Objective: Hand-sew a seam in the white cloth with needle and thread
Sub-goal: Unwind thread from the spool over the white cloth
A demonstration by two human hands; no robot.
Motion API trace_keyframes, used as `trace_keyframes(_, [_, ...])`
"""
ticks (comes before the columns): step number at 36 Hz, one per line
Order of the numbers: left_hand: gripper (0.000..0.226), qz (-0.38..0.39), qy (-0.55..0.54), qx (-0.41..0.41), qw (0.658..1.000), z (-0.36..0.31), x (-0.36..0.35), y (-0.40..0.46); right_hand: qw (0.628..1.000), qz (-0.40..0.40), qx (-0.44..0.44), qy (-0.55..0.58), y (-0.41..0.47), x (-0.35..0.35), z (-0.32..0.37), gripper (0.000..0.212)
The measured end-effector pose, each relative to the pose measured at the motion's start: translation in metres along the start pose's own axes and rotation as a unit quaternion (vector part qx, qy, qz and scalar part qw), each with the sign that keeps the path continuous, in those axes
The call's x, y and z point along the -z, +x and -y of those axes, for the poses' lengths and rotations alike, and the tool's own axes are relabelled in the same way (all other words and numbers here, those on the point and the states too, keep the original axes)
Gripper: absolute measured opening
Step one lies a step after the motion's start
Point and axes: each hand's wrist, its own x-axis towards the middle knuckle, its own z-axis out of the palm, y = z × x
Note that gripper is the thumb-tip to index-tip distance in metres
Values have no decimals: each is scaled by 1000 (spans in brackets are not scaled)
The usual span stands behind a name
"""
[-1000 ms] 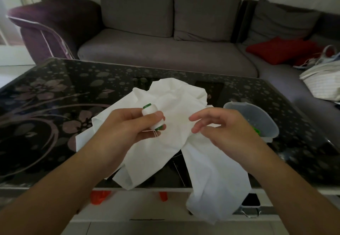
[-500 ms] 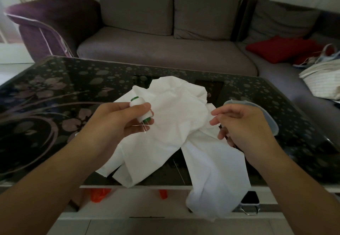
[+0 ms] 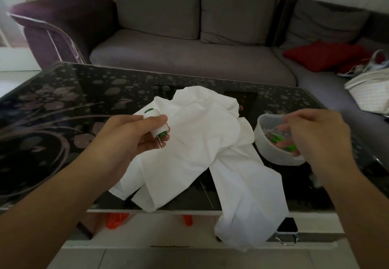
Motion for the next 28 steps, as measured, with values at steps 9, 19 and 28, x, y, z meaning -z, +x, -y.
trace_keyframes(9, [30,-1,-17,2,1000,-1,0,0,991,59,-62,105,6,9,0,18])
trace_keyframes(19, [50,44,-27,-7,999,0,-3,-5,988,-39,129,-76,-6,2,6,18])
trace_keyframes(28, [33,194,-29,-30,980,5,-7,-12,890,367,252,101,-68,-47,42,45])
